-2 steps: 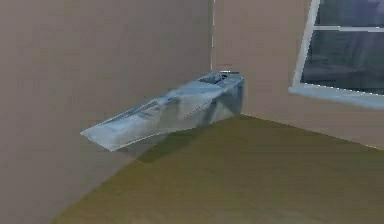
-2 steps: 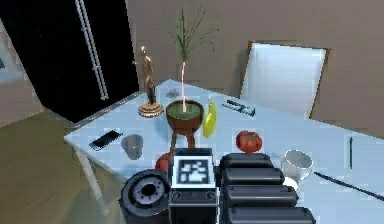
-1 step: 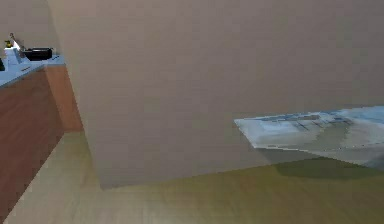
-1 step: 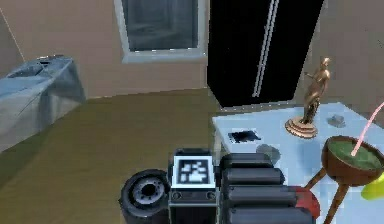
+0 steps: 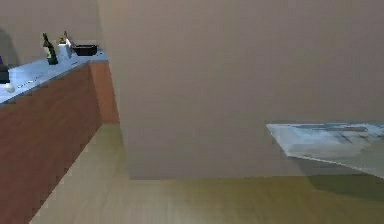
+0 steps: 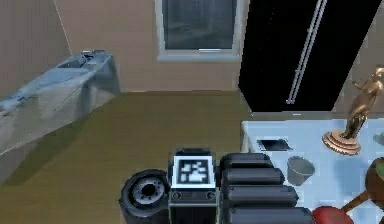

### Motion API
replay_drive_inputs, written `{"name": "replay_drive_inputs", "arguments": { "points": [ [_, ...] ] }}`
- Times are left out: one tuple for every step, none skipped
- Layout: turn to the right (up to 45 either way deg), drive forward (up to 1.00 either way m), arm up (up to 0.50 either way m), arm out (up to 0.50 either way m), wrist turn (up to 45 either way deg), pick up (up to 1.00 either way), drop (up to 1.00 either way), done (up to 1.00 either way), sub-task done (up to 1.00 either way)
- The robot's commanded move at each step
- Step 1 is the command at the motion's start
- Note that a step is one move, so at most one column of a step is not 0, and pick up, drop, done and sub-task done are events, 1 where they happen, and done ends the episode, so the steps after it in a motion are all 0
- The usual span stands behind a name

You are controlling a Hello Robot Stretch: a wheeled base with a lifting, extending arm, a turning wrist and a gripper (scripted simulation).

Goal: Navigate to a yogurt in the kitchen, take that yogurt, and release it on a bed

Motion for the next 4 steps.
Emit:
{"name": "replay_drive_inputs", "arguments": {
  "points": [
    [0.0, 0.05, 0.00, 0.00, 0.0, 0.00, 0.00, 0.00, 0.00],
    [-45.0, 0.00, 0.00, 0.00, 0.0, 0.00, 0.00, 0.00, 0.00],
    [-39.0, 0.00, 0.00, 0.00, 0.0, 0.00, 0.00, 0.00, 0.00],
    [0.0, 0.90, 0.00, 0.00, 0.0, 0.00, 0.00, 0.00, 0.00]
  ]
}}
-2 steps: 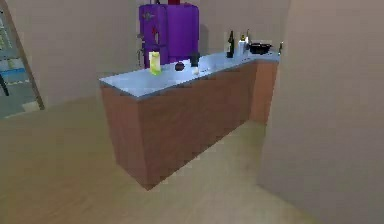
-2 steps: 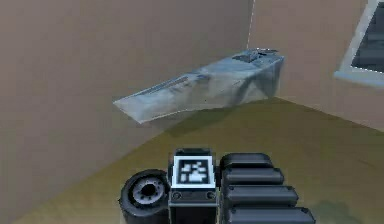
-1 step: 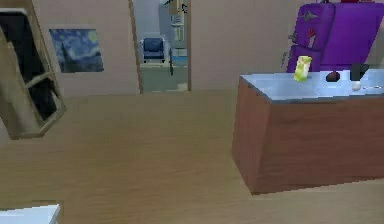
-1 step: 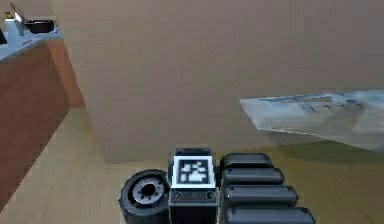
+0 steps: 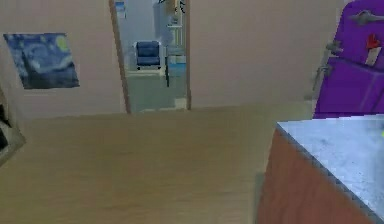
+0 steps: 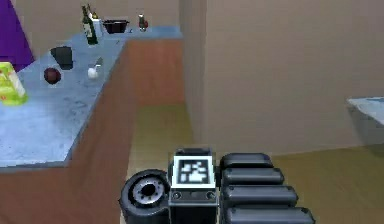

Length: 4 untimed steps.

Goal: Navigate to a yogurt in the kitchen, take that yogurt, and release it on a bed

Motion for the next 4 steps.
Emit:
{"name": "replay_drive_inputs", "arguments": {
  "points": [
    [-9.0, 0.00, 0.00, 0.00, 0.0, 0.00, 0.00, 0.00, 0.00],
    [0.0, 1.00, 0.00, 0.00, 0.0, 0.00, 0.00, 0.00, 0.00],
    [0.0, 1.00, 0.00, 0.00, 0.0, 0.00, 0.00, 0.00, 0.00],
    [0.0, 1.00, 0.00, 0.00, 0.0, 0.00, 0.00, 0.00, 0.00]
  ]
}}
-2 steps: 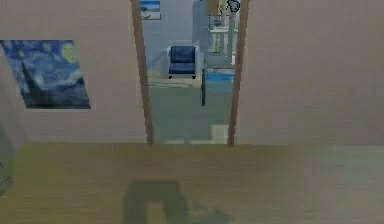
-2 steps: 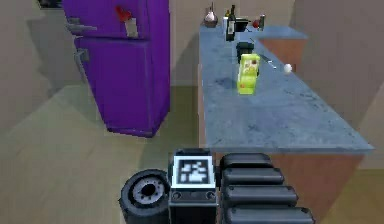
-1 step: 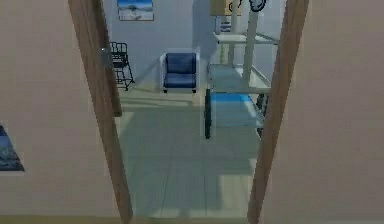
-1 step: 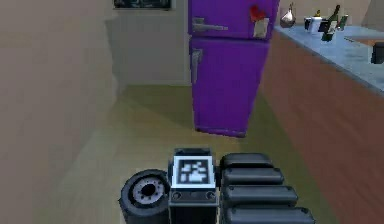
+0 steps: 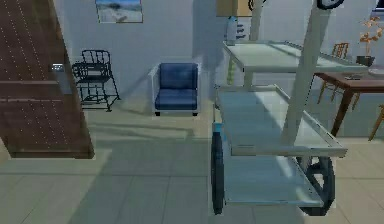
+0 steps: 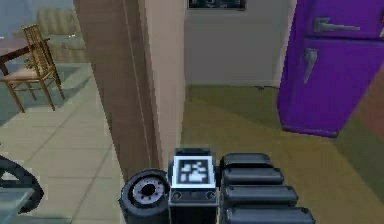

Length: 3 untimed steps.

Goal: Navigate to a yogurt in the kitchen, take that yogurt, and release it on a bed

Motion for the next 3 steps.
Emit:
{"name": "replay_drive_inputs", "arguments": {
  "points": [
    [-27.0, 0.00, 0.00, 0.00, 0.0, 0.00, 0.00, 0.00, 0.00],
    [0.0, 0.50, 0.00, 0.00, 0.0, 0.00, 0.00, 0.00, 0.00],
    [-33.0, 0.00, 0.00, 0.00, 0.0, 0.00, 0.00, 0.00, 0.00]
  ]
}}
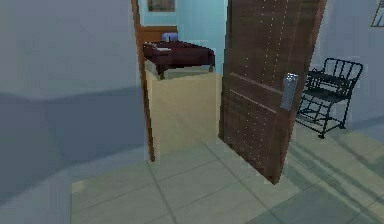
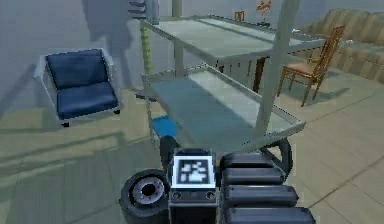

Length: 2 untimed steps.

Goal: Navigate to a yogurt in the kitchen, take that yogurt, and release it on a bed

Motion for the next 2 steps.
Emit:
{"name": "replay_drive_inputs", "arguments": {
  "points": [
    [0.0, 1.00, 0.00, 0.00, 0.0, 0.00, 0.00, 0.00, 0.00],
    [0.0, 0.70, 0.00, 0.00, 0.0, 0.00, 0.00, 0.00, 0.00]
  ]
}}
